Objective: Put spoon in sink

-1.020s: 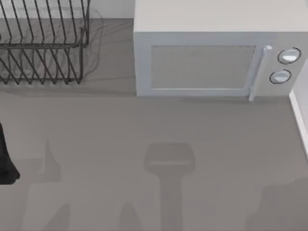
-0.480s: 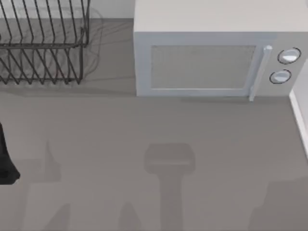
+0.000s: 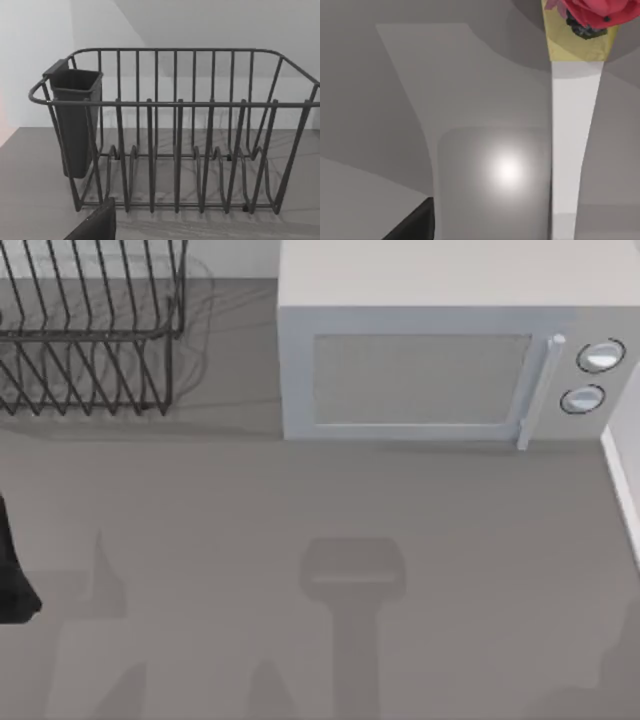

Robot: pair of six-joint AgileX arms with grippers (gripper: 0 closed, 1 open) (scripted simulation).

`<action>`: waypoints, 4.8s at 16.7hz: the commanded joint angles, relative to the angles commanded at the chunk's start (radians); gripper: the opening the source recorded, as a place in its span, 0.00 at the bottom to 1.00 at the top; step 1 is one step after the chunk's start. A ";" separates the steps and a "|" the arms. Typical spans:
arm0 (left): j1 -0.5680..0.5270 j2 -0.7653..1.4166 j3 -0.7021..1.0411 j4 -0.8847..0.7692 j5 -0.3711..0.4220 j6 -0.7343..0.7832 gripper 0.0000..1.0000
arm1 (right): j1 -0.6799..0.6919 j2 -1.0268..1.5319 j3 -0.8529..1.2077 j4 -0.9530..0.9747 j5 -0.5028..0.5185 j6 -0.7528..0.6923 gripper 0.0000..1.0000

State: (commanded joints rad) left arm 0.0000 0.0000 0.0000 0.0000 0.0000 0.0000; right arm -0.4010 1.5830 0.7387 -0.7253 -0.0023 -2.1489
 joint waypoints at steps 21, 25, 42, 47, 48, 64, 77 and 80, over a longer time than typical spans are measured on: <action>0.000 0.000 0.000 0.000 0.000 0.000 1.00 | 0.000 0.066 -0.073 0.132 0.000 0.001 0.02; 0.000 0.000 0.000 0.000 0.000 0.000 1.00 | 0.000 0.066 -0.073 0.132 0.000 0.001 0.00; 0.000 0.000 0.000 0.000 0.000 0.000 1.00 | 0.003 -0.171 0.230 -0.392 0.030 0.030 0.00; 0.000 0.000 0.000 0.000 0.000 0.000 1.00 | 0.003 -0.175 0.236 -0.400 0.030 0.033 0.00; 0.000 0.000 0.000 0.000 0.000 0.000 1.00 | 0.003 -0.175 0.237 -0.401 0.030 0.033 0.00; 0.000 0.000 0.000 0.000 0.000 0.000 1.00 | 0.155 0.726 1.512 -0.817 0.041 0.150 0.00; 0.000 0.000 0.000 0.000 0.000 0.000 1.00 | 0.256 1.164 2.160 -0.991 0.048 0.302 0.00; 0.000 0.000 0.000 0.000 0.000 0.000 1.00 | 0.249 1.163 2.155 -0.987 0.049 0.303 0.00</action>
State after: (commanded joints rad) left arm 0.0000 0.0000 0.0000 0.0000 0.0000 0.0000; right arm -0.1515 2.7457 2.8934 -1.7126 0.0462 -1.8457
